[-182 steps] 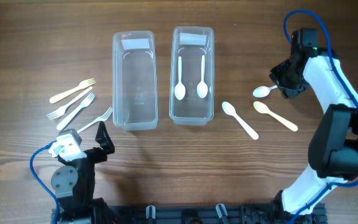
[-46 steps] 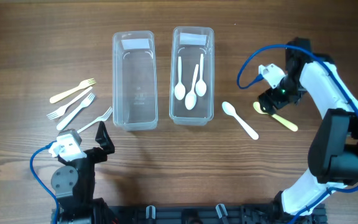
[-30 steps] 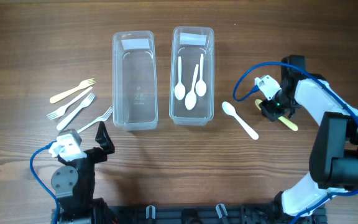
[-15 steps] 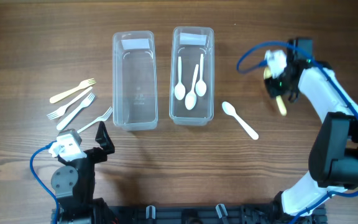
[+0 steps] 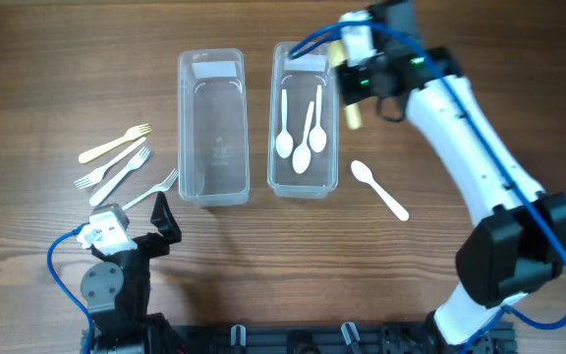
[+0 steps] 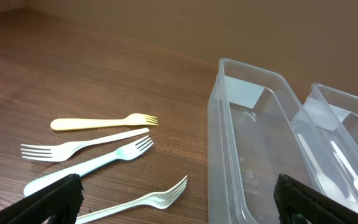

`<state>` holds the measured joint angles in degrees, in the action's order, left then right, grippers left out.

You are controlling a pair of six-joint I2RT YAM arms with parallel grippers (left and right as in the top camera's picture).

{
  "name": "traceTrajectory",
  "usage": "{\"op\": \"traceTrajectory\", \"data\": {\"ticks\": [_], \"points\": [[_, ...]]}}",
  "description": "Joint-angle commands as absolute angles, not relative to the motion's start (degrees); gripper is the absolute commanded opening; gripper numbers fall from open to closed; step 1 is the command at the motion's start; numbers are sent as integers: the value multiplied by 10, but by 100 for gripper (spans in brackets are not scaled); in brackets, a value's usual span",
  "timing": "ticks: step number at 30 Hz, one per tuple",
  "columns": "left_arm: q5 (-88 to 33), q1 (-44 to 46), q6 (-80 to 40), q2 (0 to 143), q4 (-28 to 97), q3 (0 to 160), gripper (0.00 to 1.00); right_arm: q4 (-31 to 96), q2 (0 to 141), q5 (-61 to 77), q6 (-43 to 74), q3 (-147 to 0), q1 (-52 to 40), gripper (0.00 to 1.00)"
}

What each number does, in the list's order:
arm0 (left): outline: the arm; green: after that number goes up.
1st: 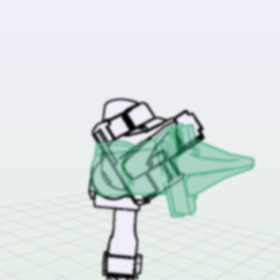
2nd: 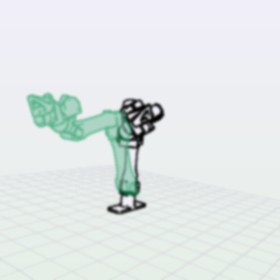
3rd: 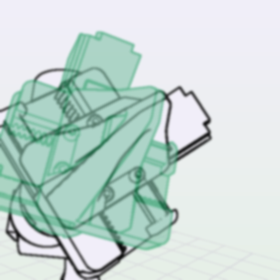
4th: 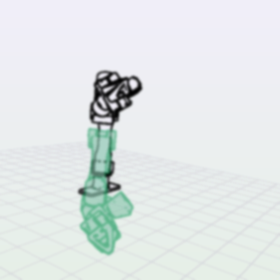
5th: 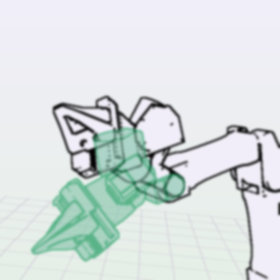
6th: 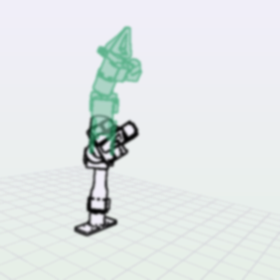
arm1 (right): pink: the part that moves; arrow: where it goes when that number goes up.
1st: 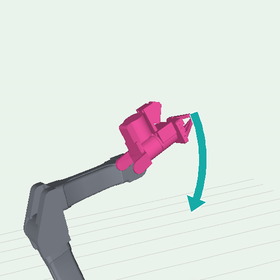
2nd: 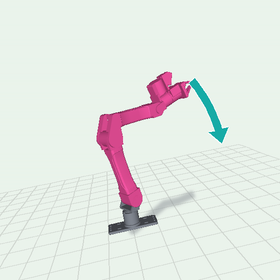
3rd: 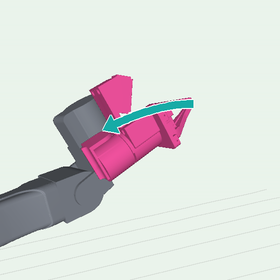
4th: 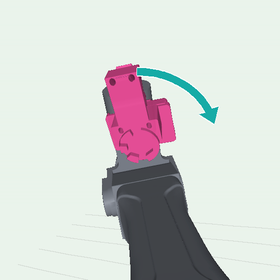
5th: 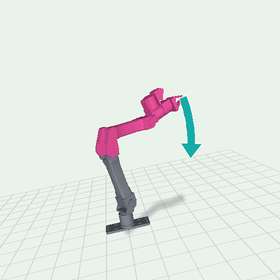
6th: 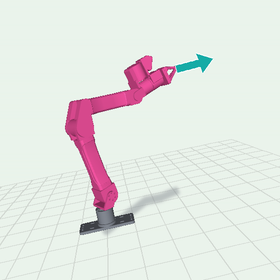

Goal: Pack container
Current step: 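Place the cream spoon into the right container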

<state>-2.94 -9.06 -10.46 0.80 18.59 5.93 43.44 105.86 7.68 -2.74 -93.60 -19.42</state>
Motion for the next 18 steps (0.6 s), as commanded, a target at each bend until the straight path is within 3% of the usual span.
{"op": "traceTrajectory", "data": {"ticks": [1,4,5,6,7,13,16,18], "points": [[-36,-88,-108,4,184,57,100,438,1065,91,74,-948,-228,4],[-36,-89,-108,4,184,57,100,435,1065,91,104,-948,-253,5],[-36,-89,-108,4,184,57,100,434,1065,91,107,-948,-260,16],[-36,-88,-108,4,184,57,100,432,1065,91,107,-948,-265,50],[-36,-88,-108,4,184,57,100,429,1065,91,107,-948,-269,64],[-36,-88,-108,4,184,57,100,433,1065,88,37,-948,-264,72],[-36,-88,-108,4,184,57,100,461,1052,48,-19,-948,-250,86],[-36,-88,-108,4,184,57,100,491,1021,31,-76,-948,-239,89]]}}
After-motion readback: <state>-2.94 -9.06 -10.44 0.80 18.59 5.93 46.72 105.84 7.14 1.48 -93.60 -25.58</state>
